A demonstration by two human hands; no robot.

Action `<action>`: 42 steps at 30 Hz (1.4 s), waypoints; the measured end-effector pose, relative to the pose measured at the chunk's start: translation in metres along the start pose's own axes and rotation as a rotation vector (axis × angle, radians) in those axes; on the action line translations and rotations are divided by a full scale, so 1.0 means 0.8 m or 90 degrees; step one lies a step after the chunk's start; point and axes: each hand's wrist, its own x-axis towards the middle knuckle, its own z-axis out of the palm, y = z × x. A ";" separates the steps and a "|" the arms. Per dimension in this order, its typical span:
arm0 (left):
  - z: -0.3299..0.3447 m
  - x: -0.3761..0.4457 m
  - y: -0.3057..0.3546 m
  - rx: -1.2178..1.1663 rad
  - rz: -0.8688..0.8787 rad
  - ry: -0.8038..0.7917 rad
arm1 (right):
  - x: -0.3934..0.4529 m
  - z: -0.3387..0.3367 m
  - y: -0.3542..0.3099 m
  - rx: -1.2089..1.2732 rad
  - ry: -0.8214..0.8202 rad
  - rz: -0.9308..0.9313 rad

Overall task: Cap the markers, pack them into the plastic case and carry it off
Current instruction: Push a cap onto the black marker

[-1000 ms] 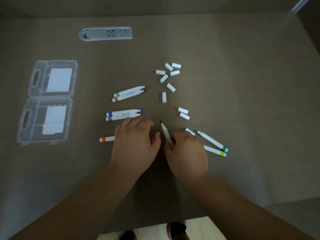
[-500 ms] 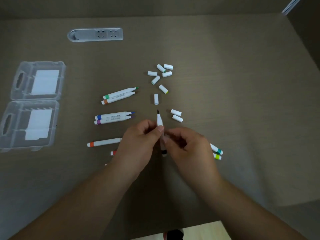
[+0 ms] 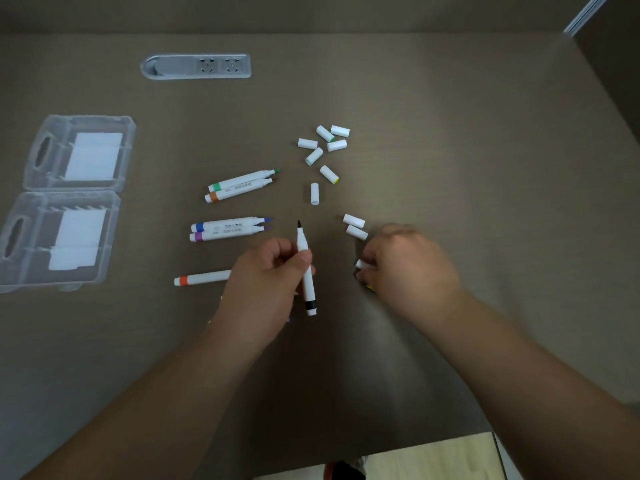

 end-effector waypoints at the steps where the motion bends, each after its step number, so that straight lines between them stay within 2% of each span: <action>1: 0.001 -0.001 0.000 0.001 -0.002 -0.003 | 0.001 0.002 -0.003 -0.011 0.007 -0.012; 4: 0.001 -0.003 0.001 0.003 0.000 -0.003 | 0.001 0.008 -0.007 0.061 0.050 -0.035; 8: 0.000 -0.002 0.004 -0.009 0.001 0.003 | -0.014 -0.003 -0.009 0.354 0.069 -0.053; 11: -0.001 -0.001 0.008 -0.010 0.009 0.001 | -0.030 -0.015 -0.017 0.488 0.058 -0.005; 14: -0.001 0.000 0.011 0.014 0.025 0.004 | -0.040 -0.026 -0.030 0.713 -0.007 0.145; 18: 0.002 -0.001 0.016 -0.043 0.039 -0.016 | -0.040 -0.039 -0.044 1.124 -0.222 0.455; 21: 0.002 0.000 0.018 -0.066 0.052 -0.021 | -0.037 -0.043 -0.050 1.225 -0.294 0.578; 25: 0.001 0.001 0.022 -0.105 0.040 -0.025 | -0.037 -0.045 -0.055 1.262 -0.309 0.602; 28: 0.000 0.002 0.023 -0.105 0.042 -0.032 | -0.037 -0.042 -0.057 1.237 -0.295 0.578; 30: -0.002 0.001 0.020 -0.085 0.057 -0.045 | -0.038 -0.041 -0.055 1.156 -0.248 0.515; 33: -0.006 -0.003 0.015 -0.001 0.099 -0.079 | -0.036 -0.042 -0.049 1.010 -0.120 0.361; 36: -0.010 -0.008 0.012 0.059 0.120 -0.108 | -0.029 -0.042 -0.040 0.940 -0.010 0.273; 42: -0.016 -0.013 0.009 0.140 0.164 -0.116 | -0.020 -0.042 -0.036 0.880 0.000 0.199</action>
